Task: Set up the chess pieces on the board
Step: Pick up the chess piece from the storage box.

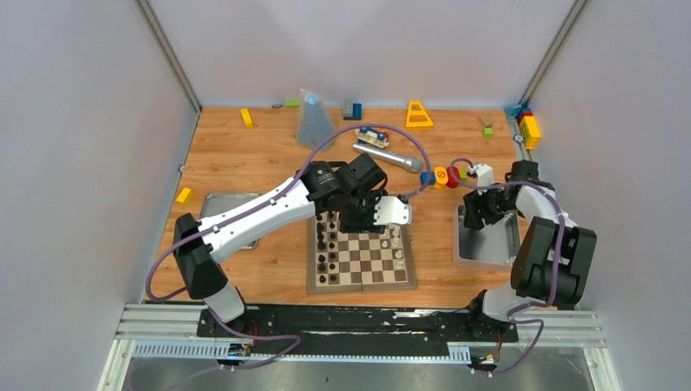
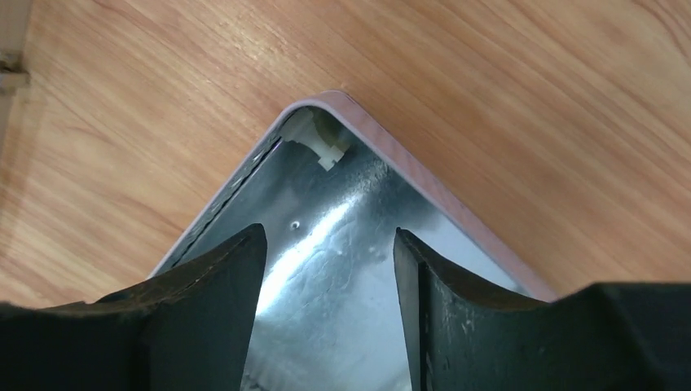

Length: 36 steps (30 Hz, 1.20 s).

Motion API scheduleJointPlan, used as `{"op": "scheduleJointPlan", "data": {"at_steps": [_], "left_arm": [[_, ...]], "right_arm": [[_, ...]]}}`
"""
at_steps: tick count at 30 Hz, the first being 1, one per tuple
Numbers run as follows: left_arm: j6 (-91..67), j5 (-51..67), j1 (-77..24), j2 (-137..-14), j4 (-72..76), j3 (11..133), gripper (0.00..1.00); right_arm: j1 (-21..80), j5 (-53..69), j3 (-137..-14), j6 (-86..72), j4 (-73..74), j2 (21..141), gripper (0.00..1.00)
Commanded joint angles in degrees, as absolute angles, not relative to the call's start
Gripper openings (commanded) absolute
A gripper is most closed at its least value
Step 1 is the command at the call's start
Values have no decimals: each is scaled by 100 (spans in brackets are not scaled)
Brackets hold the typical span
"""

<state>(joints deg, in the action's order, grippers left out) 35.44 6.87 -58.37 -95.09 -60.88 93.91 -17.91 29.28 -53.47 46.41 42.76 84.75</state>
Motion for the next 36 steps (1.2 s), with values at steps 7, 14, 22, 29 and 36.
{"op": "scheduleJointPlan", "data": {"at_steps": [7,14,22,29,36], "left_arm": [[4366,976,-5544,-9071,-5636,8835,58],[4563,1221,-5097,-8999,-5646,8599,58],[4526,1266,-4972,-9050,-5578,8490,58],[4522,1278,-4934,-9081,-5567,8506,58],[4518,1283,-4914,-9146,-5564,8554,57]], "right_arm": [[-1659,3110,-5031,6024,2968,9176,59],[-1575,3406,-4816,6460,2623,9258,54],[-1359,3505,-4832,6460,2515,9264,49],[-1298,3415,-4924,6546,2509,9439,36],[-1292,3250,-4735,6636,2514,9399,24]]}}
